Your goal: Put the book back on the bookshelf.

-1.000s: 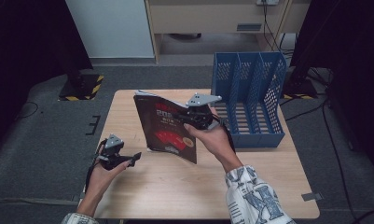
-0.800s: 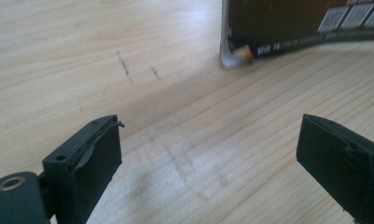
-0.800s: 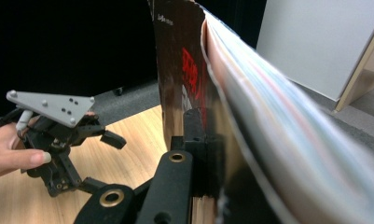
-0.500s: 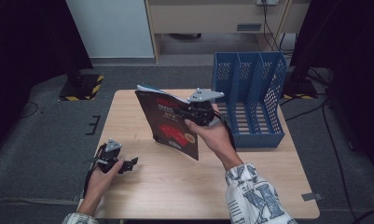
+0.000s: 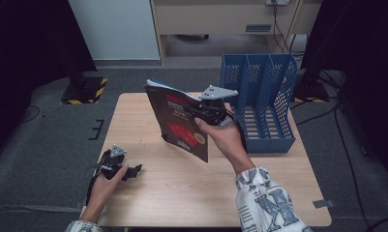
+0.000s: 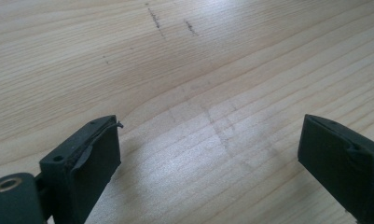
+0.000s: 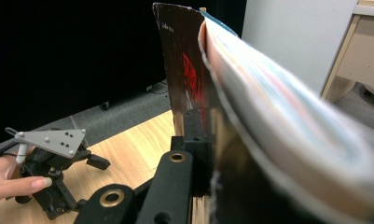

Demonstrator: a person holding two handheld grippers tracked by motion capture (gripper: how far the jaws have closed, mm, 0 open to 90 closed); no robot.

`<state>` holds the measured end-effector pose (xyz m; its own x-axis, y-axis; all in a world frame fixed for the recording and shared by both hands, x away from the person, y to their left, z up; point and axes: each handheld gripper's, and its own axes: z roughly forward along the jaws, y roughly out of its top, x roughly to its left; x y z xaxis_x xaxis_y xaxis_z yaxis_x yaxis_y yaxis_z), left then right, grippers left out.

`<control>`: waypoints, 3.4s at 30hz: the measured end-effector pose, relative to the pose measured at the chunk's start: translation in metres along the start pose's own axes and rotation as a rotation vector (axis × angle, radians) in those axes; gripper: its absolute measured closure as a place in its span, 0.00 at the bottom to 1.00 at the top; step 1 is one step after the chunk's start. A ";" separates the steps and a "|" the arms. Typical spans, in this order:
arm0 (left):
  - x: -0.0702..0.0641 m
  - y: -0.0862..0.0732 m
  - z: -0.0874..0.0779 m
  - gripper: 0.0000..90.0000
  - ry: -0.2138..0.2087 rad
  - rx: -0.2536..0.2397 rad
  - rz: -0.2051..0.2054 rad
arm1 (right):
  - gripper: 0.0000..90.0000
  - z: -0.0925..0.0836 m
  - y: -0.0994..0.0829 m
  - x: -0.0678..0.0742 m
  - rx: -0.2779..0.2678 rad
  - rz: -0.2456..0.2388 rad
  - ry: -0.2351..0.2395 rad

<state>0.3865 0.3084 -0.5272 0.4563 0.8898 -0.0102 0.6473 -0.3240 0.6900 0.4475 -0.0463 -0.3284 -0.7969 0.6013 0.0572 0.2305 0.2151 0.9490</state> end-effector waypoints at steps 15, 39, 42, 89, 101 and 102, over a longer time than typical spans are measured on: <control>0.001 -0.002 0.003 0.05 0.003 0.019 -0.010 | 0.97 -0.016 0.019 -0.009 -0.028 0.020 -0.040; -0.003 -0.007 0.006 0.00 0.005 -0.013 0.010 | 0.97 -0.046 0.037 -0.025 -0.060 0.036 -0.092; -0.003 -0.007 0.006 0.00 0.005 -0.013 0.010 | 0.97 -0.049 0.039 -0.026 -0.062 0.037 -0.097; -0.003 -0.007 0.006 0.00 0.004 -0.014 0.011 | 0.97 -0.123 0.039 -0.065 -0.106 0.079 -0.225; -0.003 -0.008 0.006 0.00 0.002 -0.016 0.011 | 0.97 -0.142 0.037 -0.075 -0.116 0.086 -0.263; -0.003 -0.008 0.007 0.00 0.003 -0.016 0.011 | 0.97 -0.144 0.037 -0.076 -0.118 0.090 -0.266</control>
<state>0.3841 0.3059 -0.5371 0.4619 0.8869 -0.0004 0.6325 -0.3291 0.7012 0.4363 -0.1944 -0.2530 -0.5987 0.7976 0.0739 0.2145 0.0707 0.9742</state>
